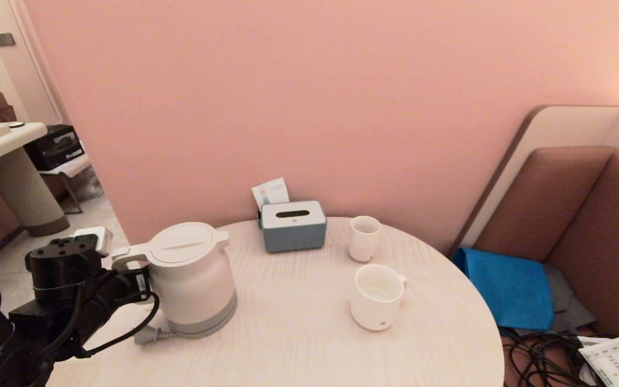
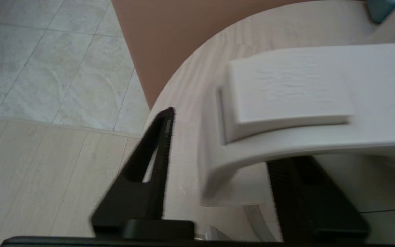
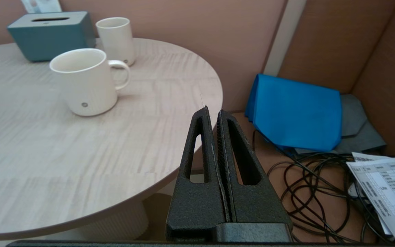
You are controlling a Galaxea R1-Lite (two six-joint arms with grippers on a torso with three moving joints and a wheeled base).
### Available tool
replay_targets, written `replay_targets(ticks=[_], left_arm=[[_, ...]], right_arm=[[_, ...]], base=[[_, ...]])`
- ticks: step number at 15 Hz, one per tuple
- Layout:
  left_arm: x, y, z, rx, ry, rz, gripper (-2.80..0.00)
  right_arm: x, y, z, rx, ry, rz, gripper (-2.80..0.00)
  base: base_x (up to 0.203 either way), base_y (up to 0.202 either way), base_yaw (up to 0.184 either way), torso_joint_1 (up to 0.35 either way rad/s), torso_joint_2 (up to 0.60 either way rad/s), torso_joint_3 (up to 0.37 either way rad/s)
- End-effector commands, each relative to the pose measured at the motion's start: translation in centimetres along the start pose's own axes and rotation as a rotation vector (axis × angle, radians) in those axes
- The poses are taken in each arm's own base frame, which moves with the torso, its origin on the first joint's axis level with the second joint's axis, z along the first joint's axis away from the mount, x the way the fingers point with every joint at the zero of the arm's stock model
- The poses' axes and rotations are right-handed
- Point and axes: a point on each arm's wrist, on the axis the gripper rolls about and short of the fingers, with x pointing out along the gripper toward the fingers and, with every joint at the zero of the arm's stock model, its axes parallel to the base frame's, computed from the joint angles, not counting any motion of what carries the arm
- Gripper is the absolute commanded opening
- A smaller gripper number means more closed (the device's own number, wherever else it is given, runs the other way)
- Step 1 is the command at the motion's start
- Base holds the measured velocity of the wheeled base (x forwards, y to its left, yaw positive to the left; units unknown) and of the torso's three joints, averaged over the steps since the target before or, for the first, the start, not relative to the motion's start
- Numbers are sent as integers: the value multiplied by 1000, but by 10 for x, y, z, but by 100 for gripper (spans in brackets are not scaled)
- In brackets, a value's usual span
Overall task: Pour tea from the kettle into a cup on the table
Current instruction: Put down the kettle on the table
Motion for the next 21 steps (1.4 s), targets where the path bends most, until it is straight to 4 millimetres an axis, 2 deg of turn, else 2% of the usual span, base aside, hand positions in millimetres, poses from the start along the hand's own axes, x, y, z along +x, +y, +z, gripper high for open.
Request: replay_targets(ticks=[1, 5, 8, 14, 21], left_arm=[[0, 0, 1, -4, -11, 2, 0], [-3, 1, 2, -5, -14, 2, 0], [-15, 4, -5, -1, 14, 2, 0], [-38, 7, 6, -11, -46, -12, 0], [-92, 15, 15, 13, -110, -100, 0]], right_arm=[[0, 0, 0, 0, 1, -1, -280], [0, 0, 0, 0, 1, -1, -280], [0, 0, 0, 0, 1, -1, -280], [0, 0, 0, 0, 1, -1, -280], [0, 0, 0, 0, 1, 0, -280]], base=[[0, 0, 0, 0, 0, 0], [0, 0, 0, 0, 0, 0], [0, 0, 0, 0, 0, 0], [0, 0, 0, 0, 0, 0], [0, 0, 0, 0, 0, 0]])
